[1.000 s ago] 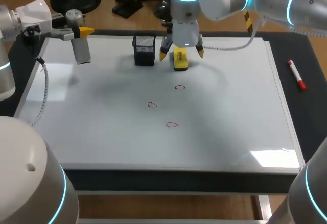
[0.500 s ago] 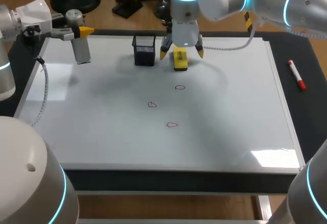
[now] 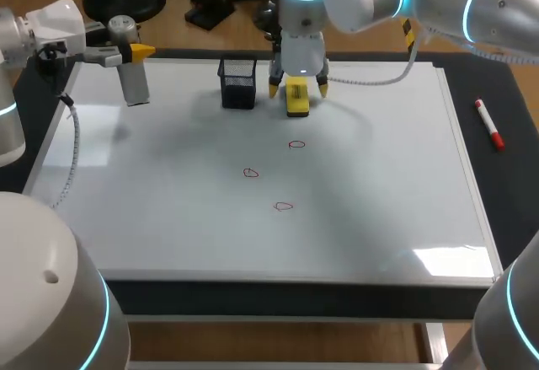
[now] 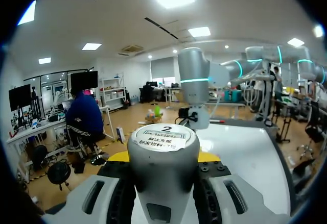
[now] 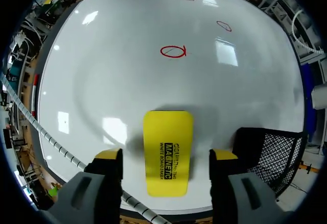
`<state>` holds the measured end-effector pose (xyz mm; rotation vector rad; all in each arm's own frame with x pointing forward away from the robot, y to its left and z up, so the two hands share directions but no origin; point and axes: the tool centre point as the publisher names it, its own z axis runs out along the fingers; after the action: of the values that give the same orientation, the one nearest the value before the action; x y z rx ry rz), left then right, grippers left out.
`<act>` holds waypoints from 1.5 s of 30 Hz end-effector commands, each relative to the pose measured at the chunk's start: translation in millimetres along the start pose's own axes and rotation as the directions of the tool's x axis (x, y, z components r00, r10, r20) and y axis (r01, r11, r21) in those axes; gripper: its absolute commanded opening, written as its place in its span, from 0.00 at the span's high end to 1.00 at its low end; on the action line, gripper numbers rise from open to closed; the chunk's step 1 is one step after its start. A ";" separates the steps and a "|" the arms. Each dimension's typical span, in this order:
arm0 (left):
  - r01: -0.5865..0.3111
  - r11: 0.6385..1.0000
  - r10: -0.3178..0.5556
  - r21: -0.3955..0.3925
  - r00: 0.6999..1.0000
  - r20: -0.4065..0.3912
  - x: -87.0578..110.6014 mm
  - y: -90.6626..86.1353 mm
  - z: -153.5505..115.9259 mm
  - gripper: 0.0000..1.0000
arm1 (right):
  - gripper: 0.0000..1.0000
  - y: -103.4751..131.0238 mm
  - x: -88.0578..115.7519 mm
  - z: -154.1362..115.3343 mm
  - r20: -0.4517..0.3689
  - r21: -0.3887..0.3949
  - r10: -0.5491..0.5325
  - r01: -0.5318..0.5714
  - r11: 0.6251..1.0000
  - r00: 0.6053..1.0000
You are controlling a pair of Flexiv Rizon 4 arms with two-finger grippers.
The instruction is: Pick up the inspection probe, press it on each red-marked spot on the whiteboard one by one, put down the probe, pick up the eraser, and wipe off all the red marks.
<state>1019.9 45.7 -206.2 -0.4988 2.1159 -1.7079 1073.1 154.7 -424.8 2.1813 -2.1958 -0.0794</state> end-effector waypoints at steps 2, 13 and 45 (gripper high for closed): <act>-0.001 1.000 0.001 0.001 1.000 -0.001 -0.6 -0.5 0.2 1.00 | 1.00 -1.9 3.8 -5.3 0.012 -0.010 0.020 -0.020 1.000 1.000; -0.001 1.000 0.001 0.001 1.000 -0.001 -0.6 -0.5 0.2 1.00 | 1.00 -8.3 44.2 -46.5 -0.015 0.032 0.390 -0.389 0.921 0.921; -0.001 1.000 0.001 0.001 1.000 -0.001 -0.6 -0.5 0.2 1.00 | 1.00 66.9 207.0 -52.7 -0.011 -0.011 0.832 -0.832 0.554 0.554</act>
<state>1019.9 45.7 -206.2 -0.4988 2.1158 -1.7080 1021.4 -40.7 -372.3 0.8710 -2.9113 -0.0344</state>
